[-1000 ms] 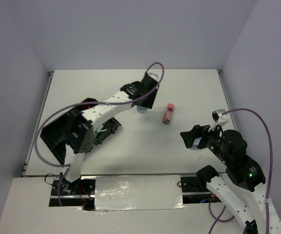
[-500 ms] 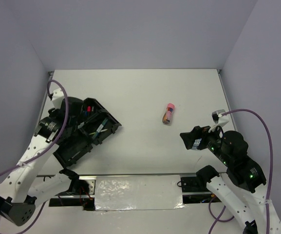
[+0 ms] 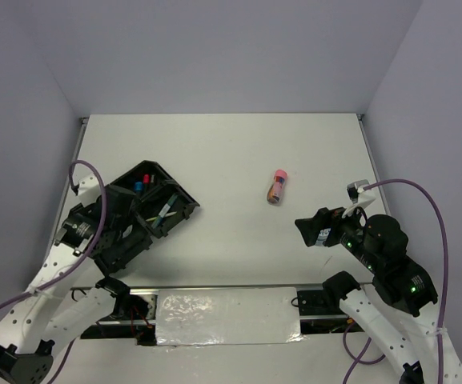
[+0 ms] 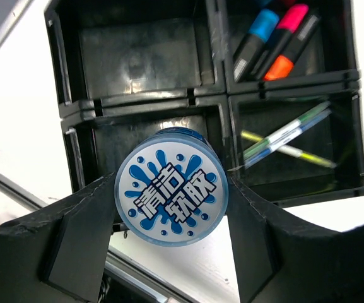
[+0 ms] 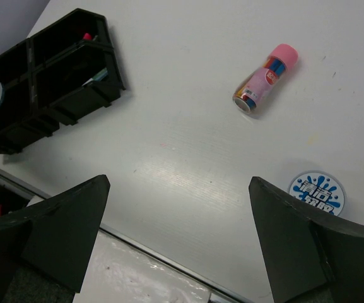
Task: Sort the stationery into containers
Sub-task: Place the stationery in the storage box.
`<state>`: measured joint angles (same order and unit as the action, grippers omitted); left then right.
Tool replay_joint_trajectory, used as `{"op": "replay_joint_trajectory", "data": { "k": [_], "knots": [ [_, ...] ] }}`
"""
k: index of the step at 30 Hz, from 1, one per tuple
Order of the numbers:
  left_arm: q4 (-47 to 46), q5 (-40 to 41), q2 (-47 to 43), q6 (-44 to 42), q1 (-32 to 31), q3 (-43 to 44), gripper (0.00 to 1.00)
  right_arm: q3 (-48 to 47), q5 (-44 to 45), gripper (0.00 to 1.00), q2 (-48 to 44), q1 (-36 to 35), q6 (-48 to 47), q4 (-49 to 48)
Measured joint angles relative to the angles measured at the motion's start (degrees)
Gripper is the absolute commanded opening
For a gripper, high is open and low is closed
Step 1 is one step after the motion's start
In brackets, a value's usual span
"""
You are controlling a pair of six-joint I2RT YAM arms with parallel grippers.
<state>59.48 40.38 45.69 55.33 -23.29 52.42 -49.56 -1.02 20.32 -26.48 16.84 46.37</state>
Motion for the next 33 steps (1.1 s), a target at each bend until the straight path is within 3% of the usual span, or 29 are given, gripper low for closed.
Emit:
{"op": "replay_joint_trajectory", "data": {
  "k": [6, 16, 19, 23, 25, 29, 33],
  "knots": [
    [-1.6, -1.1, 1.5, 0.8, 0.0, -4.6, 0.01, 0.0, -0.3, 1.00, 0.0, 0.0, 0.0, 0.0],
    [-7.8, -1.0, 6.5, 1.8, 0.0, -8.9, 0.28, 0.0, -1.6, 1.00, 0.5, 0.0, 0.0, 0.0],
    [-9.6, -1.0, 7.2, 1.8, 0.0, -9.5, 0.39, 0.0, -2.1, 1.00, 1.1, 0.0, 0.0, 0.0],
    [-11.7, -0.9, 7.5, 1.3, 0.0, -9.7, 0.64, 0.0, -2.6, 1.00, 1.5, 0.0, 0.0, 0.0],
    [-12.1, -0.9, 7.5, 0.6, 0.0, -9.7, 0.71, 0.0, -2.7, 1.00, 1.6, 0.0, 0.0, 0.0],
    [-12.7, -0.7, 7.8, 0.0, 0.2, -9.7, 0.98, 0.0, -2.8, 1.00, 1.8, 0.0, 0.1, 0.0],
    [-13.0, 0.0, 7.8, 0.1, 0.2, -9.0, 0.99, 0.0, -2.9, 1.00, 1.8, 0.0, 0.2, 0.0]
  ]
}}
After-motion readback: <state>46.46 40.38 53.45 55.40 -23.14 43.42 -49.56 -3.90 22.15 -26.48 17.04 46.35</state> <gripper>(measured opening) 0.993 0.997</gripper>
